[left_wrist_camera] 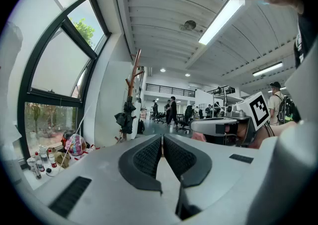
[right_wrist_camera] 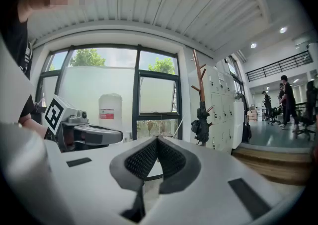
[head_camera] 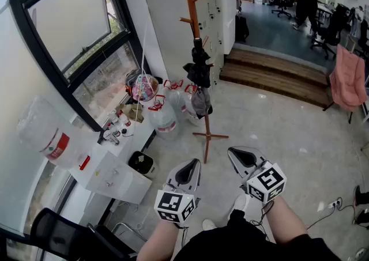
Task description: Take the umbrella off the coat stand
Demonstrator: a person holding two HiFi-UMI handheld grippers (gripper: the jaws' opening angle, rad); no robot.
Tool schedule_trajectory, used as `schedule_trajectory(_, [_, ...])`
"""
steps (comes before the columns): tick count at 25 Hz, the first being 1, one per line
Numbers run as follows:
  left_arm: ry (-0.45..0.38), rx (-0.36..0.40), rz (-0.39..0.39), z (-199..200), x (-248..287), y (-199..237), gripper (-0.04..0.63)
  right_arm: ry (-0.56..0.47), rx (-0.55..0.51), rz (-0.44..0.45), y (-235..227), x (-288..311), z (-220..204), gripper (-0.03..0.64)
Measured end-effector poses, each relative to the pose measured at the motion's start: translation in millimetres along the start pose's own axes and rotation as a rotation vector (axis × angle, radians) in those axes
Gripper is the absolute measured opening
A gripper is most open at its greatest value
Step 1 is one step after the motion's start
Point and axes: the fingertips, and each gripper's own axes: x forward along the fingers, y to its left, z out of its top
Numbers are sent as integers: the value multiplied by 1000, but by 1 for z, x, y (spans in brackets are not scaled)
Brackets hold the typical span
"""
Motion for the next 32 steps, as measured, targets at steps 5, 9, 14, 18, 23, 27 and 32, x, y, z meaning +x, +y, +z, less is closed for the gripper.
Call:
schedule_trajectory(5, [-1,0,-1,-1,-2,-1,25,2,-3,1,2,0,-1,54])
schedule_trajectory(9, [-2,-2,0,-1,-3,-2,25,5,-1,1,2,-1,-2,54])
schedule_trajectory(14, [-8,-2,6,0,-5,0,25,-19,9,18,5,-1,0,54])
schedule_trajectory(18, [-11,-2,7,1,-7,2,25,-23,12,26,7,2,2,54])
schedule_trajectory(23, [-20,-1,7,4,-11,5,25,-32,14,27,11,4,6,54])
schedule_trajectory(27, [-27,0,4,6,-15,8,25,-36,8,28,15,7,10,54])
schedule_trajectory(32, [-28,5,5,8,-19,14,25,-42,5,30,18,12,15,54])
